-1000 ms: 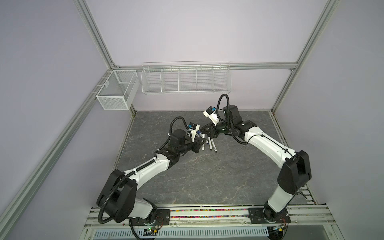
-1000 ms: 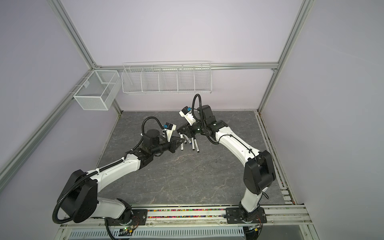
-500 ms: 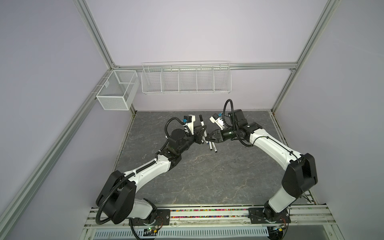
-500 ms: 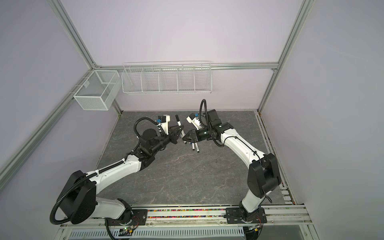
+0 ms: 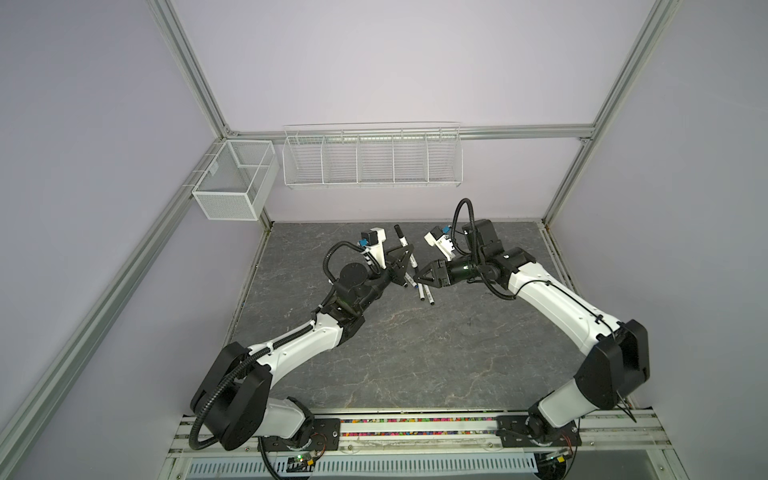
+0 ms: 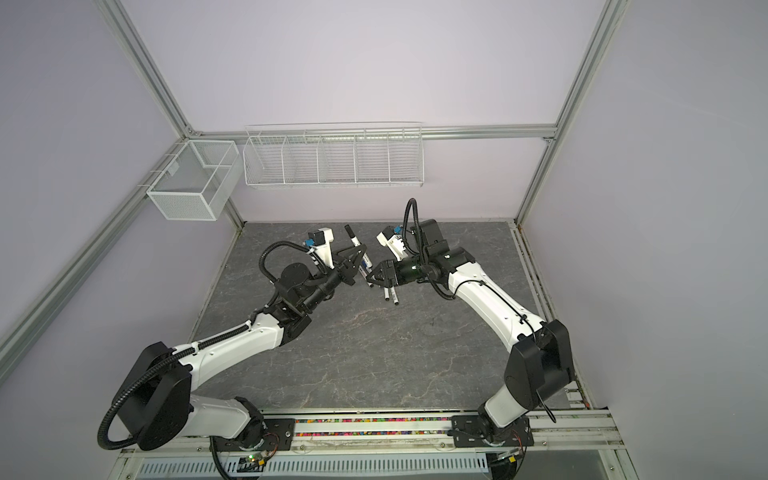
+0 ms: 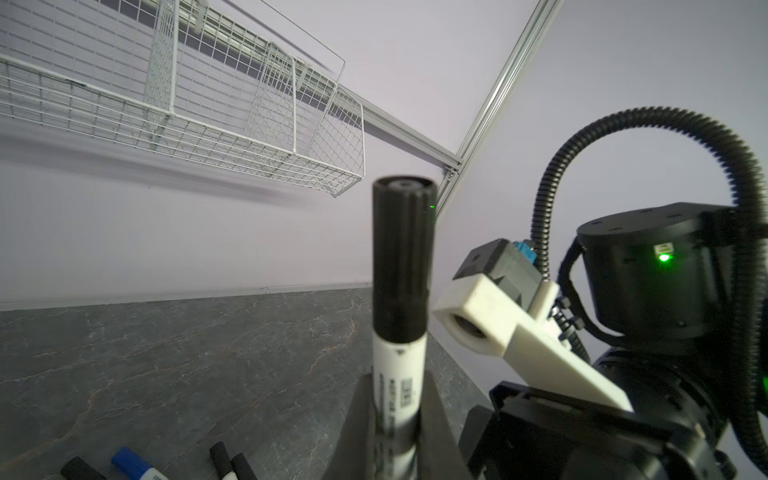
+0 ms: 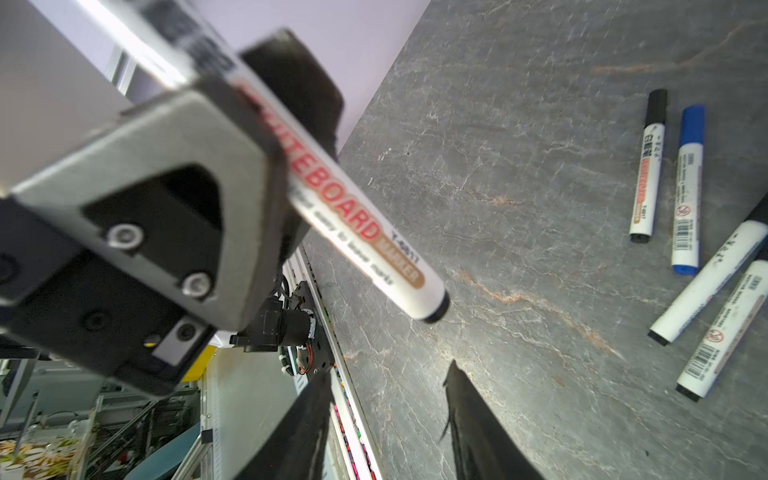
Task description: Insert the pens into the pen caps
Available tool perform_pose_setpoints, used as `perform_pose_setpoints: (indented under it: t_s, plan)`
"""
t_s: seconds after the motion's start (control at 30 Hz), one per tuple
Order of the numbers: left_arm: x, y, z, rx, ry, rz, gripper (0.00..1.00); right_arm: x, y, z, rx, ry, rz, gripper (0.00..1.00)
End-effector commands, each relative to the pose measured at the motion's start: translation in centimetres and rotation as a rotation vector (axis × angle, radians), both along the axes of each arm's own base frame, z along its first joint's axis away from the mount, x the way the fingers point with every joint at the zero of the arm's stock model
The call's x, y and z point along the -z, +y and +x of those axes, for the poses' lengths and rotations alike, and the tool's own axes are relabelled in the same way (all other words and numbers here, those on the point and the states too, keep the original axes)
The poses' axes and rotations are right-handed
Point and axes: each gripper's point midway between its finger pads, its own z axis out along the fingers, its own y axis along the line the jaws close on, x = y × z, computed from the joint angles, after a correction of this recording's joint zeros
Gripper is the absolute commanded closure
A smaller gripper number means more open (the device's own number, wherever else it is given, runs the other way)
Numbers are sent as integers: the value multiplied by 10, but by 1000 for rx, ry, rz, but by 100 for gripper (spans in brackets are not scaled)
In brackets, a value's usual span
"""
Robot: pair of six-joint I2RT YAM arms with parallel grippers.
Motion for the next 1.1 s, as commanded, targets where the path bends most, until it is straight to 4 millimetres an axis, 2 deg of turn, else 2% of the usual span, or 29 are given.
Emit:
perform_pose_setpoints:
  t_s: [0.0,0.2,0.4,0.47,0.57,0.77,0.83,0.87,0.93,1.0,1.07]
  plan:
    - [-1,-1,-5,11,11,-33,100,-8,-1,10,16,-77,-6,50]
    - [1,-4,-10,33,41,-57,100,-10,17,19,-22,-79,26,52]
    - [4,-5,-12,43,73,-63,100,-14,28,20,-58,-81,59,67]
    - [6,-6,-12,49,84,-50,100,-14,29,17,-67,-79,64,76]
    - [6,-10,-15,76,63,-31,100,-14,28,13,-74,-77,72,83]
    - [15,-13,-13,79,55,-7,99,-10,21,9,-47,-83,48,88]
    - [18,-14,-12,78,58,-4,90,-10,17,10,-30,-88,38,89]
    - [20,-14,-12,75,60,-4,76,-9,16,12,-18,-85,32,89]
    - [24,-12,-12,68,67,-6,64,-8,12,15,1,-87,21,89]
    - [31,-10,-11,56,86,2,38,-4,7,19,23,-89,0,89]
    - [37,-7,-11,42,99,16,34,1,1,24,48,-86,-29,89]
